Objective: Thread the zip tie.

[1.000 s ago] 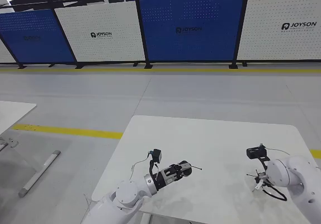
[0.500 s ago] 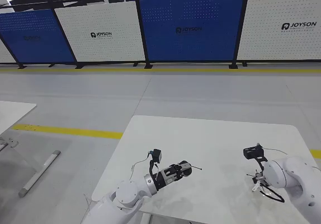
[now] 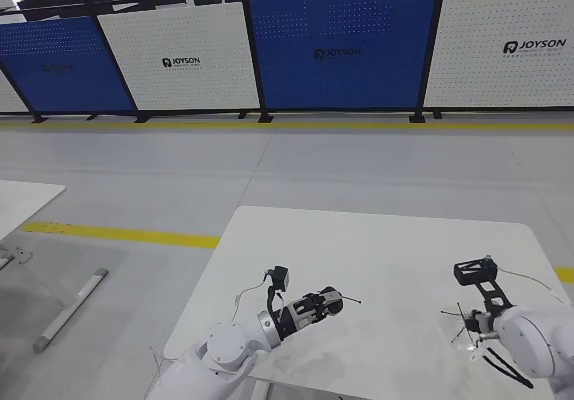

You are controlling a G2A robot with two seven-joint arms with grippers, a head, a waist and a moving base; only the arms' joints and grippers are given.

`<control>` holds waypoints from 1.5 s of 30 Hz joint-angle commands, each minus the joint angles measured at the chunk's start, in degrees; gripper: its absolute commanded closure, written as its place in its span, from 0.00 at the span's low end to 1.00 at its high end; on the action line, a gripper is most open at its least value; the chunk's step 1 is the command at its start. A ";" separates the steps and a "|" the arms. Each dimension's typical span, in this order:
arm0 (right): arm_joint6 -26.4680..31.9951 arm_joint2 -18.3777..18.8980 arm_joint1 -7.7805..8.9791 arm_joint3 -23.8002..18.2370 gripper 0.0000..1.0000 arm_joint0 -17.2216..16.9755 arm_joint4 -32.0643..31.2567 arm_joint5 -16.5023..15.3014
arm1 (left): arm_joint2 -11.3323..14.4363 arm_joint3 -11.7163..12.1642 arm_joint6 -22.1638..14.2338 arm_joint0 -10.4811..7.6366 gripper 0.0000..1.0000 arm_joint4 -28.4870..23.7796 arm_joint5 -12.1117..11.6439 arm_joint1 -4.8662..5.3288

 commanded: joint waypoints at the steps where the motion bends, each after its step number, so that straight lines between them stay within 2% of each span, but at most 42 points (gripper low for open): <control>1: 0.27 0.10 0.00 0.00 0.00 -0.09 0.01 0.00 | 0.00 0.00 0.00 0.00 1.00 0.00 0.00 0.00; 19: 0.27 0.10 0.00 0.00 0.00 -0.09 0.01 0.00 | 0.00 0.00 0.00 0.00 1.00 0.00 0.00 0.00; 20: -0.33 0.05 -0.03 0.44 0.00 -0.38 0.87 -1.30 | 0.00 0.00 0.00 0.00 1.00 0.00 0.00 0.00; 22: -1.28 2.09 0.02 3.57 0.00 0.08 6.57 -7.36 | 0.00 0.00 0.00 0.00 1.00 0.00 0.00 0.00; 24: -1.10 4.19 0.15 6.77 0.00 1.03 10.19 -11.47 | 0.00 0.00 0.00 0.00 1.00 0.00 0.00 0.00; 29: -0.43 4.05 -0.32 11.17 0.00 3.89 14.16 -18.07 | 0.00 0.00 0.00 0.00 1.00 0.00 0.00 0.00; 32: -1.17 3.31 -0.65 12.01 0.00 5.06 13.68 -19.40 | 0.00 0.00 0.00 0.00 1.00 0.00 0.00 0.00; 40: -1.58 3.30 -0.66 12.04 0.00 4.95 13.61 -19.47 | 0.00 0.00 0.00 0.00 1.00 0.00 0.00 0.00; 43: -2.61 3.56 -0.68 12.23 0.00 4.69 13.64 -21.00 | 0.00 0.00 0.00 0.00 1.00 0.00 0.00 0.00; 45: 0.39 3.21 -0.80 13.33 0.00 5.95 15.21 -23.28 | 0.00 0.00 0.00 0.00 1.00 0.00 0.00 0.00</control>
